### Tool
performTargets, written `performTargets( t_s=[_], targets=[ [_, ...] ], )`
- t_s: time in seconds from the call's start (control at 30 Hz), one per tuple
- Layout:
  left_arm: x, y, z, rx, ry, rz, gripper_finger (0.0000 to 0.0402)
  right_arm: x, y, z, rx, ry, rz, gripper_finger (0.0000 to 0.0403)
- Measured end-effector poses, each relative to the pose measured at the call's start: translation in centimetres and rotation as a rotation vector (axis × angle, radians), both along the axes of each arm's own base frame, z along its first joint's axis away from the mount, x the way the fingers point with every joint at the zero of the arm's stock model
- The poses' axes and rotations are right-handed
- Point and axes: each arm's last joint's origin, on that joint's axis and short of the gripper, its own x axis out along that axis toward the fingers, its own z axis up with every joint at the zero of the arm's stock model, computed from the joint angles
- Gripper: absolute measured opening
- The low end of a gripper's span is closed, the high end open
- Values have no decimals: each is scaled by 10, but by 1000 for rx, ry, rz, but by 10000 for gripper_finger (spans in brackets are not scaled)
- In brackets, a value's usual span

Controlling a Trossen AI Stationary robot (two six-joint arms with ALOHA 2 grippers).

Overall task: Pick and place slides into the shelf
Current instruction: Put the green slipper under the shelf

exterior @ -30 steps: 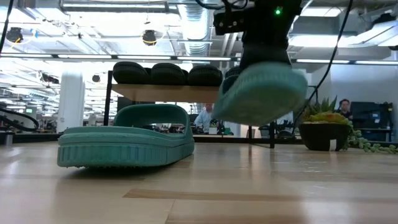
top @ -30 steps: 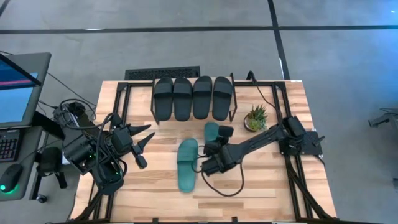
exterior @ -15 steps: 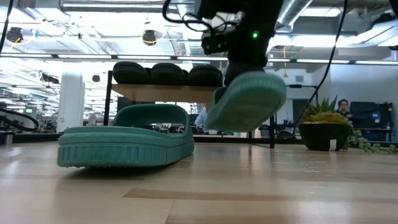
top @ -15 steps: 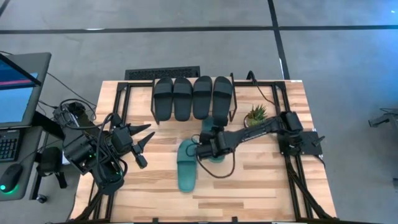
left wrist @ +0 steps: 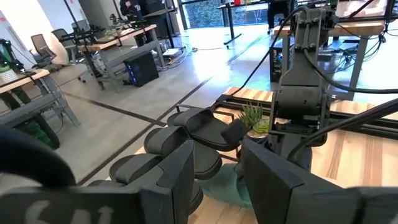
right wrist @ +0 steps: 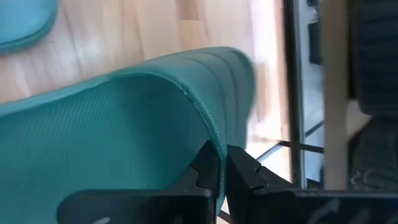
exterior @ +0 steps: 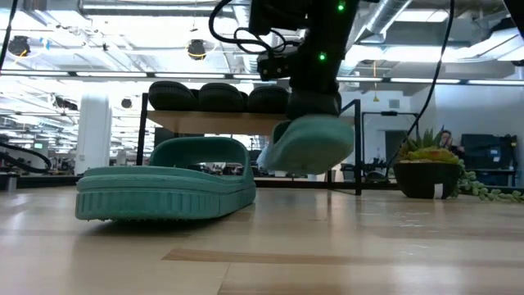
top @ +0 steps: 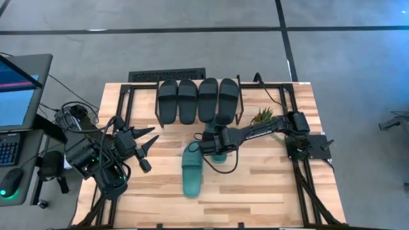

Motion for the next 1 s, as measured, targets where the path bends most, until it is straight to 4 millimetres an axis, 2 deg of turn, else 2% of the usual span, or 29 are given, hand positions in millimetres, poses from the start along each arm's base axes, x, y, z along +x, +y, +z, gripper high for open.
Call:
performTargets(
  t_s=[0.53,1.0],
  targets=[
    [0,0,0,2,1,0,122,1,1,-1,38,6,15,11],
    [0,0,0,-12,0,-1,122,1,1,-3,132,25,18,45]
  ],
)
